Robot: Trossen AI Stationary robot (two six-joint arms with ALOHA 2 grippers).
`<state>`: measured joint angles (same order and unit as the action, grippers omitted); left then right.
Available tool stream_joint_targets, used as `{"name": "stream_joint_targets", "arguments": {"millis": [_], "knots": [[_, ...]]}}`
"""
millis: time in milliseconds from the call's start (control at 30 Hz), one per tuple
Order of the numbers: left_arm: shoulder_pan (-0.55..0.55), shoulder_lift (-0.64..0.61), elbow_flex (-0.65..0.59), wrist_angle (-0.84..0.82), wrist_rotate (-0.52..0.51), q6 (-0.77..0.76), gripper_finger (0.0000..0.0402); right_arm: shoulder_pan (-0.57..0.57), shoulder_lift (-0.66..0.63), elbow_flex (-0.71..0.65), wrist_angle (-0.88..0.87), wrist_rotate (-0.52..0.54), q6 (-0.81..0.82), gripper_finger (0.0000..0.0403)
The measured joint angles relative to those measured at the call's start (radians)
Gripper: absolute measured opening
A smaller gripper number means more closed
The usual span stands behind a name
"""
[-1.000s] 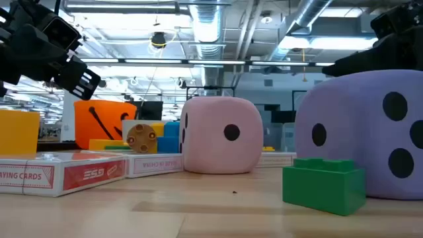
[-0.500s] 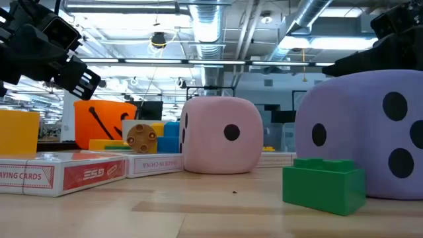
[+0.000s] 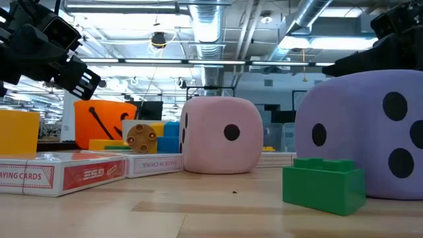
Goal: Pick & Place Toys
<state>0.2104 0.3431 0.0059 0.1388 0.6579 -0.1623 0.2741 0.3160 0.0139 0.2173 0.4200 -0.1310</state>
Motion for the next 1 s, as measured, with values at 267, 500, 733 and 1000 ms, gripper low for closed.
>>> {"name": "stream_joint_targets", "arguments": {"millis": [267, 500, 733, 1000], "knots": [[0.000, 0.000, 0.000, 0.000, 0.000, 0.000, 0.0140, 0.000, 0.000, 0.000, 0.000, 0.000, 0.000, 0.0296], [0.000, 0.000, 0.000, 0.110, 0.000, 0.028, 0.0140, 0.000, 0.000, 0.000, 0.000, 0.000, 0.000, 0.0296], [0.000, 0.000, 0.000, 0.281, 0.000, 0.021, 0.0140, 0.000, 0.000, 0.000, 0.000, 0.000, 0.000, 0.0296], [0.000, 0.000, 0.000, 0.387, 0.001, 0.001, 0.0140, -0.002, 0.000, 0.000, 0.010, 0.004, -0.075, 0.0296]]}}
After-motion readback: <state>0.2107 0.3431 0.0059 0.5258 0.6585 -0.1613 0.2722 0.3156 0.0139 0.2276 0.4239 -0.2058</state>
